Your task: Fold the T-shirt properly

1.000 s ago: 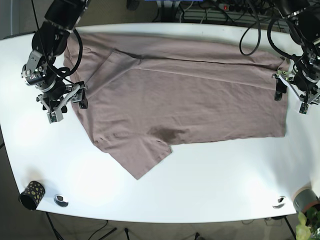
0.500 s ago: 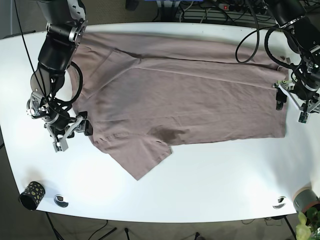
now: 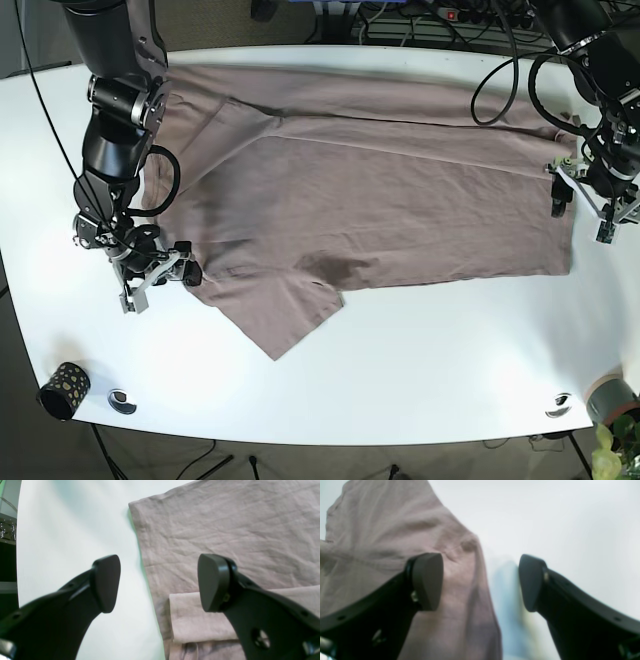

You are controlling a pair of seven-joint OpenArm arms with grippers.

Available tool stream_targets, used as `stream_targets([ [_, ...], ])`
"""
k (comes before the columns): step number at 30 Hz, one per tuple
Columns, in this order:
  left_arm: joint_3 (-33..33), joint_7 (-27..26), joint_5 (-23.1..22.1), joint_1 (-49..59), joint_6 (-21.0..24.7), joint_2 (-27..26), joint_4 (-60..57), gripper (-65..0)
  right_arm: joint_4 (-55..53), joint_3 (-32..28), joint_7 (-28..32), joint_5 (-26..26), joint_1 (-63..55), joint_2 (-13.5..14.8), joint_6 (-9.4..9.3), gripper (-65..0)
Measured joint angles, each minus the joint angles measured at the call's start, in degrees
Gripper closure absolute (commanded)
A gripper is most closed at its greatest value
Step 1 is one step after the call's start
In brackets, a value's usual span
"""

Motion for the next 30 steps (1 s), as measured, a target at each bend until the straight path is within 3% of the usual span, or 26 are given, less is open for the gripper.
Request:
stream_targets([
  [10, 0.0, 0.1, 0.2, -0.2, 0.0, 0.0, 0.0, -45.8, -0.5, -4.6, 2.7, 0.2, 0.9, -4.3, 0.22, -45.2],
  [13, 0.0, 0.1, 1.0, -0.6, 0.5, 0.0, -0.2, -52.9, -0.5, -4.5, 2.7, 0.2, 0.9, -4.2, 0.17, -44.2],
  [17, 0.3, 0.2, 1.9, -2.0, 10.3, 0.1, -2.3, -61.9, -0.5, -4.5, 2.7, 0.1, 0.7, -3.9, -0.04, -31.2],
  [23, 0.3, 0.2, 2.4, -7.0, 17.6, 0.0, -7.9, -63.2, -0.5, -4.7, 2.5, -0.1, 0.6, -4.2, 0.02, -2.5],
  [30, 0.2, 0.1, 2.4, -16.6, 19.0, -0.6, -22.6, -62.8, -0.5, -4.8, 2.5, -0.1, 0.6, -4.2, 0.02, 0.0],
])
